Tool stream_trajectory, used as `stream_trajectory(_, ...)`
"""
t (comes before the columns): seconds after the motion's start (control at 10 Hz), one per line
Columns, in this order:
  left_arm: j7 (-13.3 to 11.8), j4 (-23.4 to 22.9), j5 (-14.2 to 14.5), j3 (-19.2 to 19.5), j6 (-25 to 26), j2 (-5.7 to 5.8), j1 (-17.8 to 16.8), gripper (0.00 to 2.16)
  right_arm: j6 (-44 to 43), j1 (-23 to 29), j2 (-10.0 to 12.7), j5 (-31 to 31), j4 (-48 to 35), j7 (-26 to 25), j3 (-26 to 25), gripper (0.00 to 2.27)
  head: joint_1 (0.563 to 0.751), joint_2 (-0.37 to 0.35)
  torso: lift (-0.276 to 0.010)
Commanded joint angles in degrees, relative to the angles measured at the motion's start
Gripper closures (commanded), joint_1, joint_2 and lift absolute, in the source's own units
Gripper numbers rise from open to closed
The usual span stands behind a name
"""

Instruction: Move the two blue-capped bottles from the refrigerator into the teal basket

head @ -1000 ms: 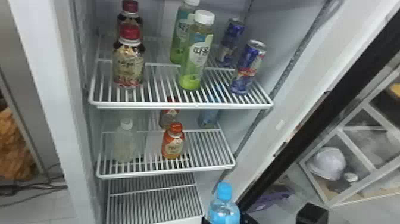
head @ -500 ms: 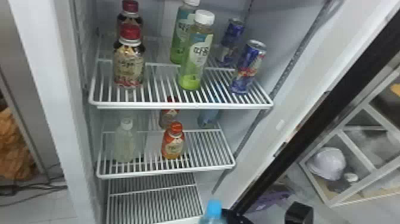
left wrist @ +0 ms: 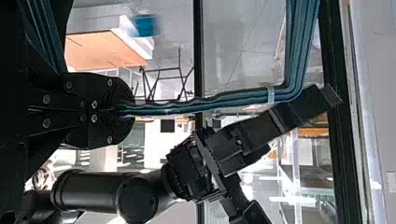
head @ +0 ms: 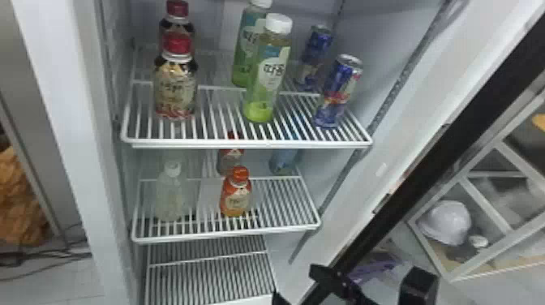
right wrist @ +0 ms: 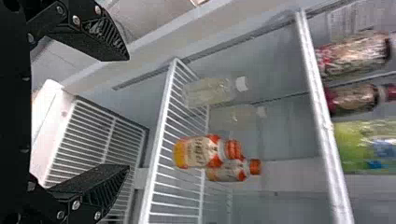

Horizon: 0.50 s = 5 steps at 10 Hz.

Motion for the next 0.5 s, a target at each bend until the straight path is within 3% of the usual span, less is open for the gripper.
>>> stream_trajectory(0.0, 0.0, 0.0, 0.1, 0.0, 0.0, 0.00, 0.0, 1.19, -4.1, -1.8, 1.0, 0.3, 2.8, 0.0, -0.1, 0.21, 0.695, -0.350, -0.136)
stream_trajectory(0.4, 0.0, 0.4, 0.1, 0.1, 0.0, -0.27, 0.0, 1.19, -14.8, -8.4, 3.5, 0.8, 12.9, -1.4, 0.3, 0.21, 0.695, -0.350, -0.136)
